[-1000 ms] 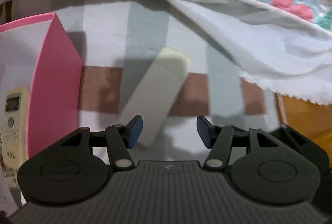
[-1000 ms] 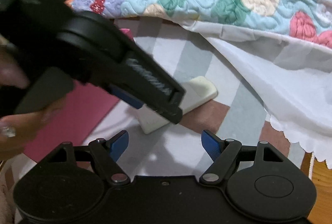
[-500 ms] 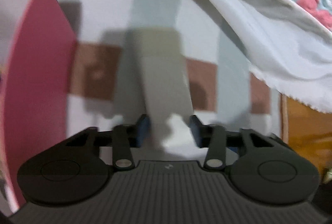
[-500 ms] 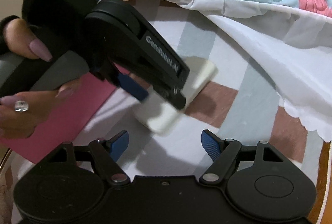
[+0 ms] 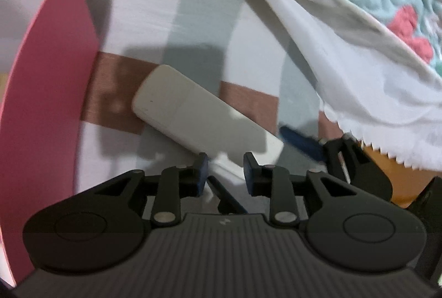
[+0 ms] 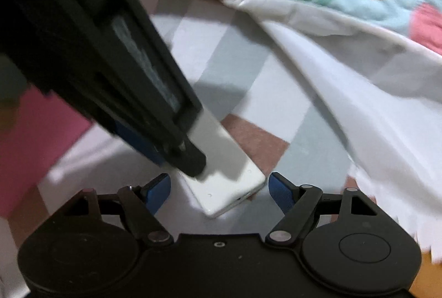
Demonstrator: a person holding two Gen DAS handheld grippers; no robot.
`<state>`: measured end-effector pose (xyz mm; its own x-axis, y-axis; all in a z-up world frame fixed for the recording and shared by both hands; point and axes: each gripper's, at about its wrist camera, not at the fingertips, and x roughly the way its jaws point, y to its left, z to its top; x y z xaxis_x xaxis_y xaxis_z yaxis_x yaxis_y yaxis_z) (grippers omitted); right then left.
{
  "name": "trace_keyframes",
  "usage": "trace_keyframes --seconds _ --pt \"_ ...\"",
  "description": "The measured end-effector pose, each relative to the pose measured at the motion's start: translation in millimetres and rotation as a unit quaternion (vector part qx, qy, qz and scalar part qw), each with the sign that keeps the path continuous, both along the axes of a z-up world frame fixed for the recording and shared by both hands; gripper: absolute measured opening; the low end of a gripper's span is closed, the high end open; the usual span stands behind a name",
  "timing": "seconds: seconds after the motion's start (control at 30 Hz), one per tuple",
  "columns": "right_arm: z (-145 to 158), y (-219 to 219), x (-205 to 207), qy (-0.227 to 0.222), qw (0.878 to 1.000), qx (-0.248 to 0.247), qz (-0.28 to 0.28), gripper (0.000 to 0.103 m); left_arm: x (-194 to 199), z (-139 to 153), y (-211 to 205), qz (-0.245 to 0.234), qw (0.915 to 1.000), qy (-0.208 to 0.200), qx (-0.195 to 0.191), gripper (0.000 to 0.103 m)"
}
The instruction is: Organize rigid objects
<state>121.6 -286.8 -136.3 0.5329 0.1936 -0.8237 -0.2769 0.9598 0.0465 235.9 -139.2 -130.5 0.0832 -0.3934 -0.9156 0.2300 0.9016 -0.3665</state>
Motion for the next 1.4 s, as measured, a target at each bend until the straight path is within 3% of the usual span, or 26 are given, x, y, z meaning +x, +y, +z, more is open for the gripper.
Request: trace_keyframes --seconds 0.07,0.13,0.17,0.23,0.4,0.5,0.67,0.8,0.87,0.97,1.0,1.07,1.2,1.4 --pt "-4.0 0.0 4.2 -0.02 0.999 -0.013 0.021 0.096 1.7 -1.0 5.1 0.014 0.9999 0.006 -0.003 0.027" --pt "-6.3 -4.1 10.3 -0.015 1.0 -0.001 0.018 0.094 -0.6 0.1 4.7 0.015 0.9999 -0.001 0.003 0.027" --pt "-5.3 -6.7 12.2 -0.008 1.0 0.01 0.007 0.083 -3.9 1.3 2.6 0.011 0.9999 -0.009 0.004 0.027" --pt "1.6 -7.2 7.6 -0.001 1.0 0.021 0.007 0.071 -12.4 3.3 -0.9 0.007 0.9999 -0.014 -0.001 0.03" --pt "14.6 -4.5 -20.8 0.028 0.999 0.029 -0.03 0.062 -25.6 2.0 0.4 0.013 0.9998 -0.011 -0.009 0.037" --pt "18.2 -14.2 -37.6 0.062 0.989 0.076 -0.108 0.061 -35.2 -1.8 0.8 0.016 0.9997 -0.004 -0.016 0.037" --pt "22.3 -19.2 -54.4 0.119 0.974 0.154 -0.114 0.055 -49.5 -8.0 4.7 0.009 0.9997 -0.008 -0.021 0.039" --pt "21.5 -4.9 -47.8 0.101 0.987 0.106 -0.06 0.068 -52.6 -8.9 0.8 0.002 0.9998 -0.009 -0.015 0.038" --pt "18.2 8.2 -36.2 0.089 0.992 0.085 -0.041 0.083 -54.8 -8.7 -1.0 -0.001 0.9998 -0.015 -0.011 0.038" --pt "9.3 33.9 -34.5 0.039 0.999 -0.01 -0.012 0.082 -54.8 -13.6 1.1 0.01 0.9997 -0.007 -0.02 0.037" --pt "8.0 36.7 -34.5 0.025 0.999 -0.015 -0.016 0.081 -54.3 -14.3 5.0 0.015 0.9995 -0.002 -0.029 0.036" --pt "9.4 29.0 -33.3 0.017 0.998 0.003 -0.056 0.061 -53.0 -16.5 12.1 0.033 0.9984 0.006 -0.045 0.036" --pt "14.2 12.3 -39.2 0.027 0.995 0.048 -0.078 0.06 -51.6 -21.5 21.5 0.063 0.9949 0.021 -0.076 0.039" --pt "14.4 -23.5 -58.3 0.04 0.981 0.149 -0.114 0.059 -67.6 -13.3 10.2 0.05 0.9968 -0.008 -0.061 0.03"
